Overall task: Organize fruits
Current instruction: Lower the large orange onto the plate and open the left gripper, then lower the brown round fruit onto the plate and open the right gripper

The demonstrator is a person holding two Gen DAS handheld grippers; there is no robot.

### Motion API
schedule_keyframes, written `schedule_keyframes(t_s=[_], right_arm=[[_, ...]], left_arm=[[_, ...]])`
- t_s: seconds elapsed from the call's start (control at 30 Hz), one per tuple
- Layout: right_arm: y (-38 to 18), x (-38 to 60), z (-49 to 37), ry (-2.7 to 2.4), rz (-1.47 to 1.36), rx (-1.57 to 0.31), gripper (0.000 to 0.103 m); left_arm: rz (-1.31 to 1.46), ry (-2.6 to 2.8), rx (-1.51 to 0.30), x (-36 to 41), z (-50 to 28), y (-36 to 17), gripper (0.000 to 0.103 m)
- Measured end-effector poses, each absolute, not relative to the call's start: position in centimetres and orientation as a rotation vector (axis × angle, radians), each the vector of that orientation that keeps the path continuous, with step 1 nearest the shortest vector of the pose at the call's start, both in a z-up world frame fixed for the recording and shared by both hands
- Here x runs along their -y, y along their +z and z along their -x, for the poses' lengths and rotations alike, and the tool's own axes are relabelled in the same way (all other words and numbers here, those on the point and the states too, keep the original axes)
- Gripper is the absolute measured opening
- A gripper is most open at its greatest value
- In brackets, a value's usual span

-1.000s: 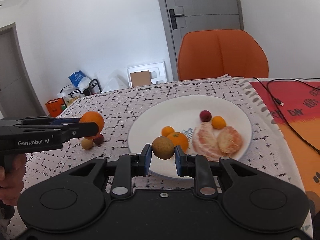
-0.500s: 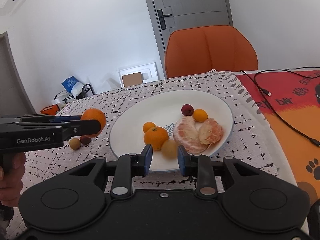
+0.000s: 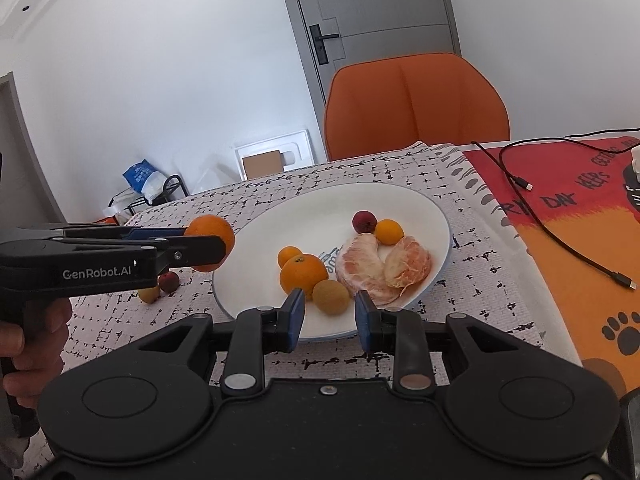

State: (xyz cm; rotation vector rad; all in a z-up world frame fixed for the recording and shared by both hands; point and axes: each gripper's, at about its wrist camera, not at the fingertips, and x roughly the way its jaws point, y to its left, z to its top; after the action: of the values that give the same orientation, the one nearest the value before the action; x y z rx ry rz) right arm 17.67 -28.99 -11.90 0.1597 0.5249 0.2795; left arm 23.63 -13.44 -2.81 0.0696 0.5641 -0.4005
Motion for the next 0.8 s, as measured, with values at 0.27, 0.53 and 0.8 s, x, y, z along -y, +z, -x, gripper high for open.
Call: schedule_keyframes(t_s=[0.27, 0.53, 0.8], right_arm=[[-12.0, 28.1, -17.8, 0.302, -0.16, -0.526, 0.029], [-11.9, 26.4, -18.1, 0.332, -0.15, -0.53, 0.034], [-11.7, 24.9, -18.2, 0.358, -0.143, -0.524, 0.048]], left_arm=[[-0.088, -0.357, -0.556, 12.3, -22.7, -2.4, 0.064], [-0.081, -0.302, -0.547, 9.9, -21.8, -2.3, 0.081], [-0.075, -0.242, -0.548, 7.6, -21.2, -2.4, 0.084]])
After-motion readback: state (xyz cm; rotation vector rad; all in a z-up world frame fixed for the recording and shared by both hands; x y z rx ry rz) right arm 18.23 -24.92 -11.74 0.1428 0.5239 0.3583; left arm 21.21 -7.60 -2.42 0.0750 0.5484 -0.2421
